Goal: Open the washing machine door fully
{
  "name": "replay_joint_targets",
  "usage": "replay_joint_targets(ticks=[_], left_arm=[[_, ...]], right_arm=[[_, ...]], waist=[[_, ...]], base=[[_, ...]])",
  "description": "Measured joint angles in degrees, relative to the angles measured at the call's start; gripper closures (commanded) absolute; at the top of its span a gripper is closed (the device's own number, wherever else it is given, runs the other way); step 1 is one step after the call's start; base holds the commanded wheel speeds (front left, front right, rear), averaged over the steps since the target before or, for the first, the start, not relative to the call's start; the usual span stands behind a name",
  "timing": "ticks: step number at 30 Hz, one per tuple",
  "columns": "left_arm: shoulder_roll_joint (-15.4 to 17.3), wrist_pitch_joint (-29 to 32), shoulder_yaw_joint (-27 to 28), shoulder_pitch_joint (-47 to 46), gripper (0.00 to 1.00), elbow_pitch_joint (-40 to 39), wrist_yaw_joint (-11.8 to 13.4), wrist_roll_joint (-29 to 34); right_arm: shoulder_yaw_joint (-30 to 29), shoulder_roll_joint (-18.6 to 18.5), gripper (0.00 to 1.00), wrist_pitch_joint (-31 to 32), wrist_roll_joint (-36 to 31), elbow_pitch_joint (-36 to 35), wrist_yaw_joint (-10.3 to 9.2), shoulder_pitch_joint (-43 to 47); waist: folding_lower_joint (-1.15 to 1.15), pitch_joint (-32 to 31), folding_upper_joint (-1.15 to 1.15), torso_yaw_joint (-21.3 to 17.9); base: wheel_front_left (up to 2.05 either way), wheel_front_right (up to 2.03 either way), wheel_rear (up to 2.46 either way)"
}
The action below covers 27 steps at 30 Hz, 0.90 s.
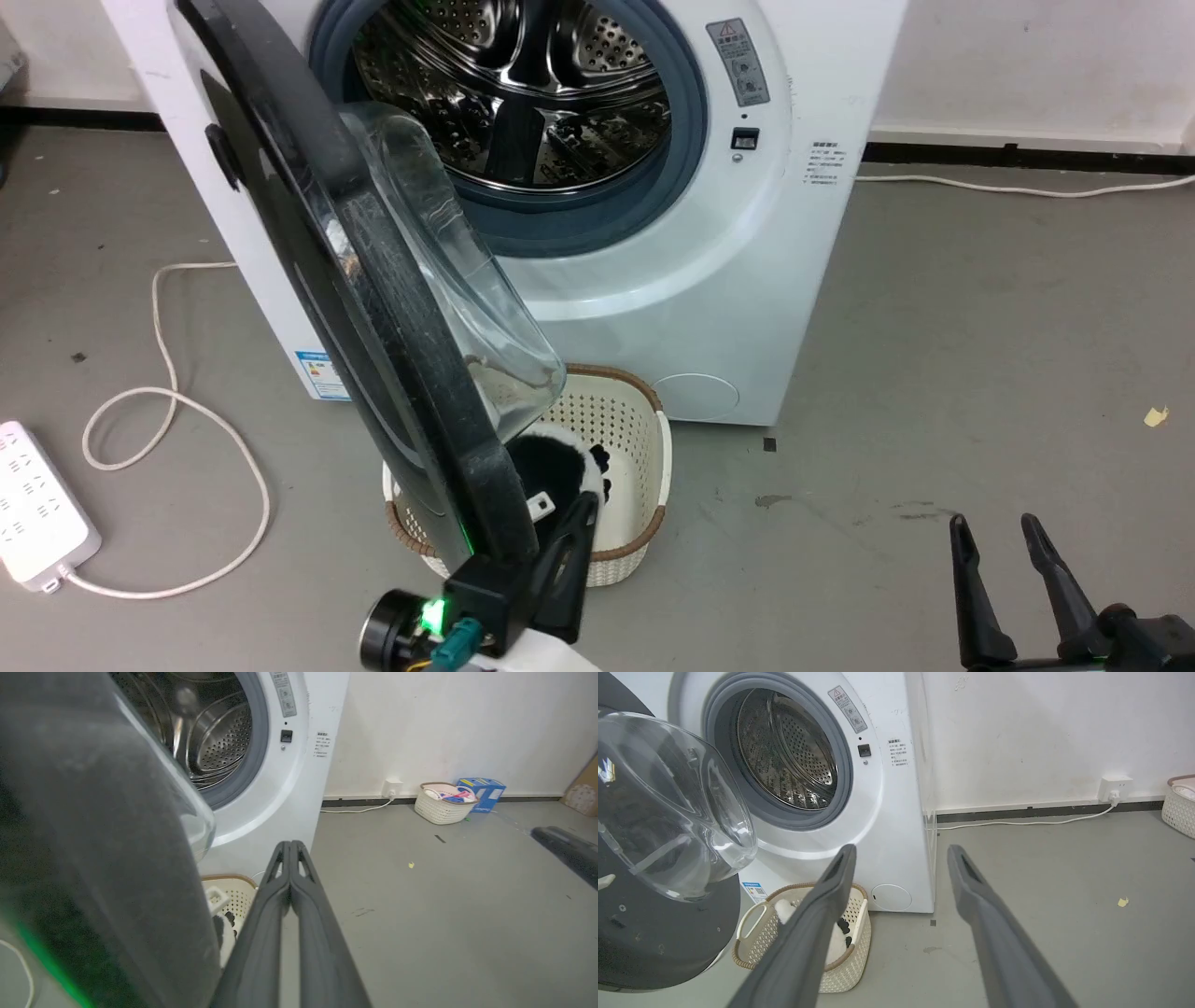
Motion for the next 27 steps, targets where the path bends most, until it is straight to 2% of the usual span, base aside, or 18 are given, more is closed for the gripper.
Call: replay_joint_targets(ticks=[6, 13, 21, 27], left_arm=[[0.0, -2.9, 1.7, -1.2, 1.00, 4.8, 1.4, -1.9], [-0.2, -3.9, 1.7, -1.2, 1.00, 6.8, 1.4, -2.9], [1.4, -3.6, 2.6, -1.0, 1.00, 6.7, 1.7, -3.5], [2.7, -3.2, 6.2, -1.0, 1.00, 5.6, 3.5, -5.1]], right_arm=[[-0.5, 0.0, 0.00, 0.0, 0.0, 0.1, 0.00, 0.0], [-0.2, 0.0, 0.00, 0.0, 0.0, 0.5, 0.01, 0.1], [0.3, 0.0, 0.00, 0.0, 0.2, 1.1, 0.01, 0.6], [0.6, 0.1, 0.00, 0.0, 0.1, 1.1, 0.01, 0.6]], waist=[[0.00, 0.2, 0.00, 1.4], [0.00, -0.6, 0.00, 4.9], [0.00, -1.5, 0.00, 12.4], [0.00, -1.7, 0.00, 18.9]], base=[[0.00, 0.00, 0.00], [0.00, 0.00, 0.00], [0.00, 0.00, 0.00], [0.00, 0.00, 0.00]])
